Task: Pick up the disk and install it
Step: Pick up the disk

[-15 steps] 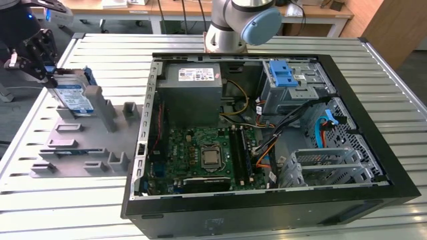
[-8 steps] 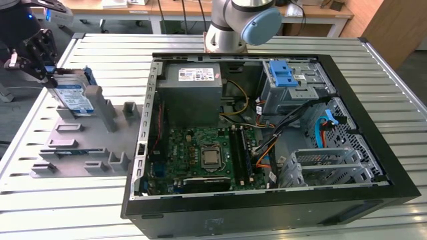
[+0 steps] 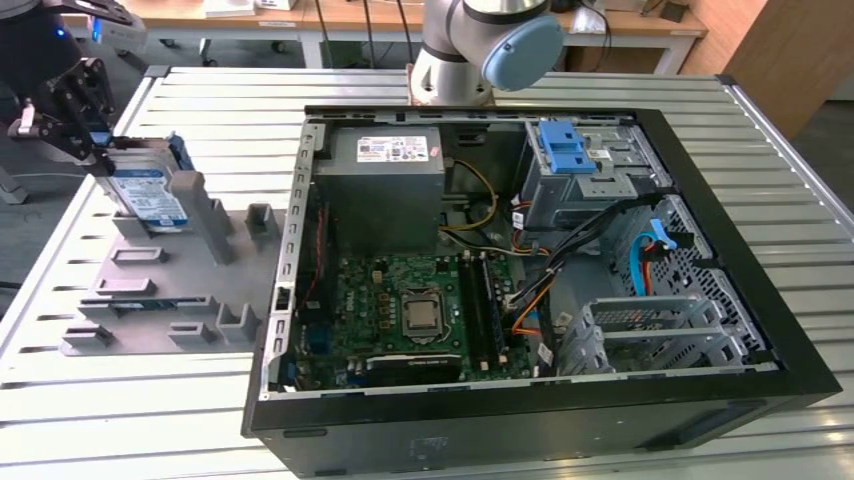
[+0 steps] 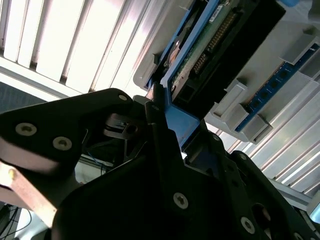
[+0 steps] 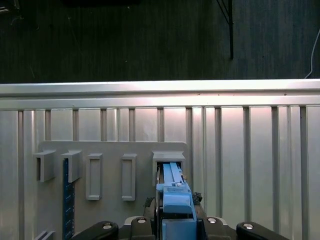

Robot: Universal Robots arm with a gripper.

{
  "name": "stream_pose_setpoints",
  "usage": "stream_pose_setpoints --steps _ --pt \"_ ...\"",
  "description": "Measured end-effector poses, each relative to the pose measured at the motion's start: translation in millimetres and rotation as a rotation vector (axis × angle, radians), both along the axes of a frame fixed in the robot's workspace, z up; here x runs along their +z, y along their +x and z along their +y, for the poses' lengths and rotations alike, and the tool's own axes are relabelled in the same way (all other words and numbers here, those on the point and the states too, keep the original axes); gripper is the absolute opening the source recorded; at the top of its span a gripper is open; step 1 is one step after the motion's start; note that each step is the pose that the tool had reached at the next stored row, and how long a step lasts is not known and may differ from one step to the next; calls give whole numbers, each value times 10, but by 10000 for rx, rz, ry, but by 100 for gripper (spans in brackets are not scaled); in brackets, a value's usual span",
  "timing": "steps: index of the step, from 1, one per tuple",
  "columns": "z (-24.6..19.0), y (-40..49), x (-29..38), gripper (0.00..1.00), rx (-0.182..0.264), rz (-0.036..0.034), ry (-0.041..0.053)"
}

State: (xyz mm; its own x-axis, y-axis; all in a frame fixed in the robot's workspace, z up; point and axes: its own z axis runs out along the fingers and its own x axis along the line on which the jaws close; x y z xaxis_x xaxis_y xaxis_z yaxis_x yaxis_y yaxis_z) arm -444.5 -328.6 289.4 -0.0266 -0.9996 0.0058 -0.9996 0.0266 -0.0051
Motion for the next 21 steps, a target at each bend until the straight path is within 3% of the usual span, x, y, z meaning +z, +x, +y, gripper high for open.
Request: stream_pose_setpoints --steps 1,21 --pt "0 0 0 36 0 0 0" --pt "0 0 37 36 13 1 0"
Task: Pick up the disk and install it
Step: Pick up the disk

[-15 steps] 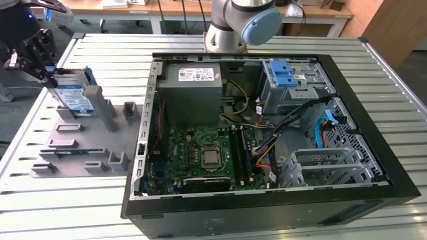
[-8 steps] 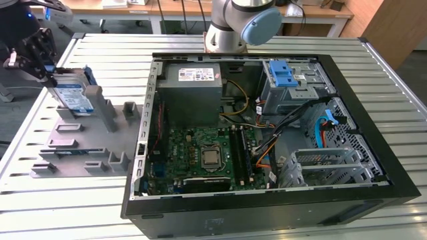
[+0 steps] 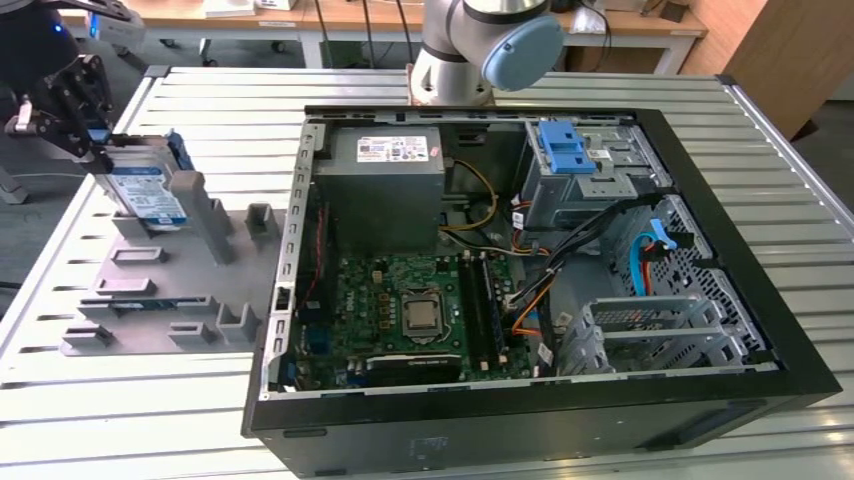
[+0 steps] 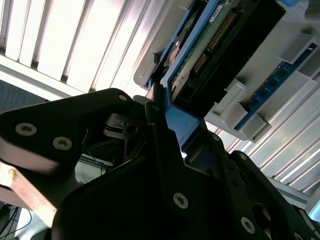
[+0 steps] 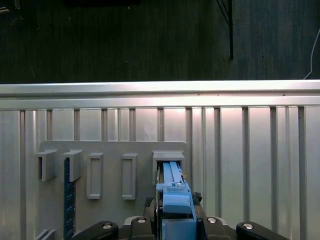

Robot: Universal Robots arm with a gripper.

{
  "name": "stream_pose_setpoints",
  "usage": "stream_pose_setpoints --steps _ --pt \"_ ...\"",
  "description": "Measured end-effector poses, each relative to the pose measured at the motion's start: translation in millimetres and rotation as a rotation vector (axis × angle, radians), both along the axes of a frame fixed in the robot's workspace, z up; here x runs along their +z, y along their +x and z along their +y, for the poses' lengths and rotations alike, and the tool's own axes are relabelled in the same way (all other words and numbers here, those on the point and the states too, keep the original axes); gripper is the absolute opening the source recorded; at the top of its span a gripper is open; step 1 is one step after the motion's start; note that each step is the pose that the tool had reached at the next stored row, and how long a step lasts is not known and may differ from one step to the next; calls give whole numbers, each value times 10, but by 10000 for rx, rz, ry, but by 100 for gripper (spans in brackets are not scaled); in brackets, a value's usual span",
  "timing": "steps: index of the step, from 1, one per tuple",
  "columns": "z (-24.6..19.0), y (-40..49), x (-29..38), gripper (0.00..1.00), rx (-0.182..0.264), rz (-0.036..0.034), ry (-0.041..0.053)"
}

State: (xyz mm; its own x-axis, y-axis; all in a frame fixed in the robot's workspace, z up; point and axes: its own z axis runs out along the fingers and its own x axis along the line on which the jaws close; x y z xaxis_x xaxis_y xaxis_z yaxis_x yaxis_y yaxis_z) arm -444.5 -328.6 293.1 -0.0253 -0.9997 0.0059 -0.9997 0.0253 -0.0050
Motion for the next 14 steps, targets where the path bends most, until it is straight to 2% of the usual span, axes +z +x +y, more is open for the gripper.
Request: stream_pose_setpoints --steps 4,5,7,14 --pt "0 0 -27 38 2 -2 1" --pt "-1 0 -43 44 2 0 0" --pt "-1 -1 -67 44 3 -1 -1" --pt "-1 0 -41 44 3 -3 -2"
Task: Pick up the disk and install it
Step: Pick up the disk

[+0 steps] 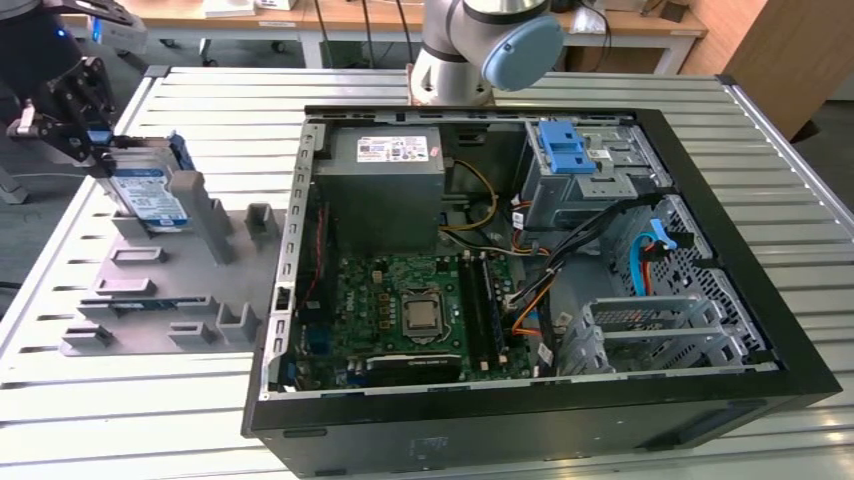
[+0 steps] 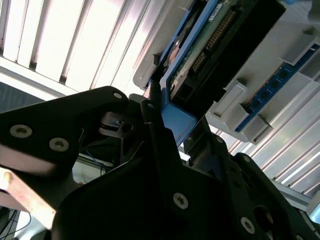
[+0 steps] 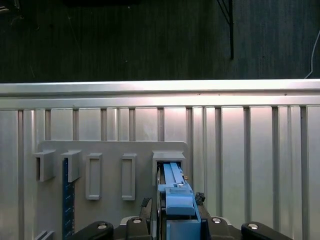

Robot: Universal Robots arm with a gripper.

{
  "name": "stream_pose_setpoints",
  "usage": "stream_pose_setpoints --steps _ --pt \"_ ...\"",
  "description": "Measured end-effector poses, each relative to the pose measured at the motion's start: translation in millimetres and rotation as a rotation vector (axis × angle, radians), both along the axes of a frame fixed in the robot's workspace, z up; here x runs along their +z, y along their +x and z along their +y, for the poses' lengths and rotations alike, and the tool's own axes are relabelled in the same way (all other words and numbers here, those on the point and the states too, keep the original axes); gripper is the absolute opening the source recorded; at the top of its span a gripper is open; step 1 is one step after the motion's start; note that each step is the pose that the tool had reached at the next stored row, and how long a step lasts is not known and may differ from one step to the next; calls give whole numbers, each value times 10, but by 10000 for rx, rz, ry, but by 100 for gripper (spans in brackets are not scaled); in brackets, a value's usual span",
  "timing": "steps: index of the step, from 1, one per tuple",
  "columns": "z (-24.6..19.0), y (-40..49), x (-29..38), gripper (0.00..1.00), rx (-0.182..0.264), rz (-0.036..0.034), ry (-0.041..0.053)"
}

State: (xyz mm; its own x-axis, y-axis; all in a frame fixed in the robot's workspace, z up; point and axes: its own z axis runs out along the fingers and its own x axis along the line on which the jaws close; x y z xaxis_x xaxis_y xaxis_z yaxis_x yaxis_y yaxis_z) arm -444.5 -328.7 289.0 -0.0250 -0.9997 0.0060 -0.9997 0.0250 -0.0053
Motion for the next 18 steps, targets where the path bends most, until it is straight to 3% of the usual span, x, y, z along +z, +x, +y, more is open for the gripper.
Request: stream_pose_setpoints --steps 18 --pt "0 0 9 36 0 3 -3"
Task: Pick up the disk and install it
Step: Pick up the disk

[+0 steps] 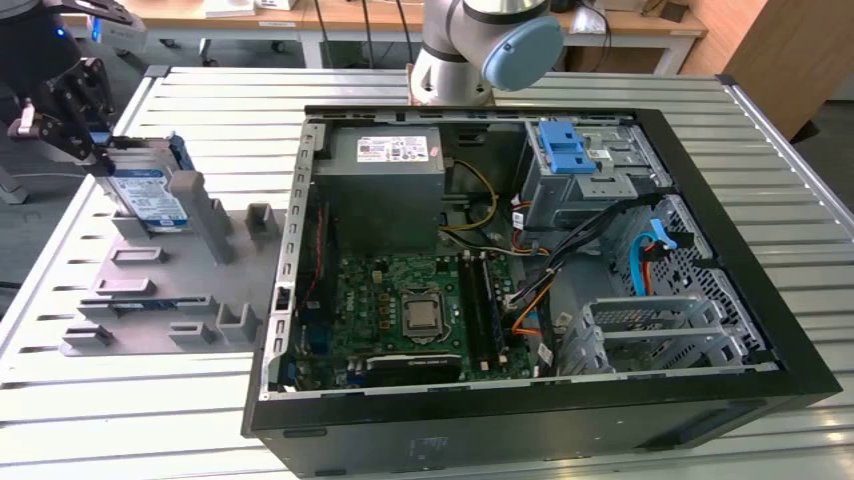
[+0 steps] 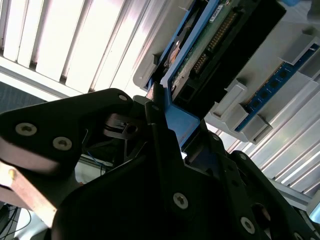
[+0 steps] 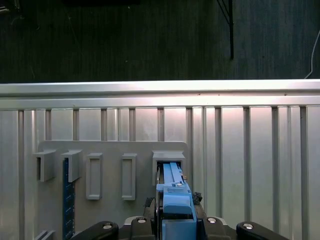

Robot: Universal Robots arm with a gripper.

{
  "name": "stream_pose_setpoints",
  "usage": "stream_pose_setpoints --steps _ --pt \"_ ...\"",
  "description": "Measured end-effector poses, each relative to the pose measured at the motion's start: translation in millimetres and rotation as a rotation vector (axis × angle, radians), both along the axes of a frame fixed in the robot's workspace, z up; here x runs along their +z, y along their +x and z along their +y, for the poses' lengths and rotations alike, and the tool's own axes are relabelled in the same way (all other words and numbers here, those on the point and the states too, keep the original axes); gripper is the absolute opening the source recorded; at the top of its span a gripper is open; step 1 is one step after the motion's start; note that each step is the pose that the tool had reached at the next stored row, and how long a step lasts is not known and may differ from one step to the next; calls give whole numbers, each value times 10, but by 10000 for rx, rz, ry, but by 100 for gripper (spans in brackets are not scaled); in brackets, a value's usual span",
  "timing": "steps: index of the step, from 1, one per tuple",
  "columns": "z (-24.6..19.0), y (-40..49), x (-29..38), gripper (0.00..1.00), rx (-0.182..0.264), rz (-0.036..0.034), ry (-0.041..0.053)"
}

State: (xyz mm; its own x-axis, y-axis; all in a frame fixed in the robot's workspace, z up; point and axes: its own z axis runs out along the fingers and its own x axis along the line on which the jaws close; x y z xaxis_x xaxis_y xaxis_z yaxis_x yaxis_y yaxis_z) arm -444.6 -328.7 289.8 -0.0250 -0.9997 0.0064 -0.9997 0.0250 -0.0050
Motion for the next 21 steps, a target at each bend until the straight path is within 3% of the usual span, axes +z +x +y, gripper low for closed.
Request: stream_pose_setpoints --steps 8,21 --pt "0 0 64 36 -1 -1 0" --pt "0 0 90 36 0 3 -1"
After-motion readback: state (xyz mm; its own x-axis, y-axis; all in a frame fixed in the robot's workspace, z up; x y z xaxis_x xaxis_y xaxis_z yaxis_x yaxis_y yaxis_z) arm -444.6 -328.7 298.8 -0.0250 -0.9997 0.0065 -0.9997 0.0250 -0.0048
